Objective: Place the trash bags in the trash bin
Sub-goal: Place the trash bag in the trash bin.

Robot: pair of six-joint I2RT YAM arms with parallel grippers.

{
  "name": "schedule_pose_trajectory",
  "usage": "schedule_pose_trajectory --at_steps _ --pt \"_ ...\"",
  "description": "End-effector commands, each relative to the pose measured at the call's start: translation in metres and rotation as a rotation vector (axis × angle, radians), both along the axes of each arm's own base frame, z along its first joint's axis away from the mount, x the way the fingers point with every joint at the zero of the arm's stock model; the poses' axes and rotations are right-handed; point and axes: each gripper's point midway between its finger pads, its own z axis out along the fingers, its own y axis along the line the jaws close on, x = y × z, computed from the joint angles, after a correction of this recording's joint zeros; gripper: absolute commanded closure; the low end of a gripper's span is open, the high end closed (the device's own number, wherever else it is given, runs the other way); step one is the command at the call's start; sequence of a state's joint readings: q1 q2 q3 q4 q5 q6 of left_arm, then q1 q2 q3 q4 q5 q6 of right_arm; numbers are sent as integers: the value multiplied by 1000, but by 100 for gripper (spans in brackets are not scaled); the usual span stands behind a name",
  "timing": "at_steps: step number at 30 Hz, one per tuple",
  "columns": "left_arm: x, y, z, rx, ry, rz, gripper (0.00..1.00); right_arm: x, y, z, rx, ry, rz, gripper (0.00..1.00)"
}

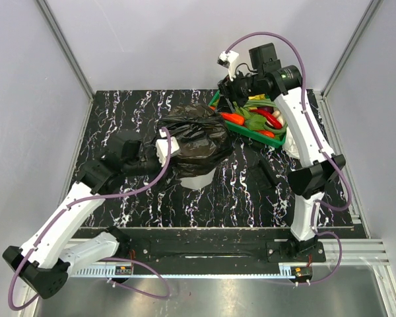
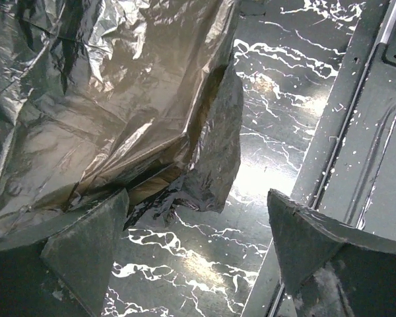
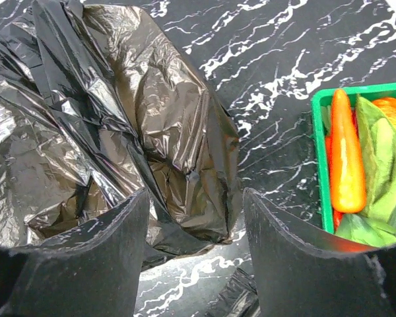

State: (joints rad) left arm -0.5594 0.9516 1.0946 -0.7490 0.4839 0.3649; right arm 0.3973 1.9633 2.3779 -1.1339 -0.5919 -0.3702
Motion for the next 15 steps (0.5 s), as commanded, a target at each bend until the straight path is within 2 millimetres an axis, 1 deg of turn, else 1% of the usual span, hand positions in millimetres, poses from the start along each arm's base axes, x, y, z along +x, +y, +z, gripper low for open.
schedule_pose_trajectory --at_steps 1,2,5,6,7,9,13,15 --pt "14 -7 2 -15 -31 44 14 -10 11 10 68 33 63 34" --pt "13 -8 1 -13 -29 39 17 -10 13 8 73 44 70 32" --pt "13 -10 -5 -3 -23 32 36 -8 17 -2 72 79 78 29" --pt "12 -11 -7 0 -20 27 41 -8 18 -4 74 86 82 29" --pt "11 -10 -9 3 -19 28 42 -8 19 -7 76 99 86 29" --pt "11 -10 -11 7 -16 25 52 -7 22 -10 79 108 90 28" --pt "11 -9 -11 13 -25 22 62 -4 26 -23 63 135 85 27" --pt "10 -10 -11 14 -26 13 72 -2 28 -30 53 147 78 28"
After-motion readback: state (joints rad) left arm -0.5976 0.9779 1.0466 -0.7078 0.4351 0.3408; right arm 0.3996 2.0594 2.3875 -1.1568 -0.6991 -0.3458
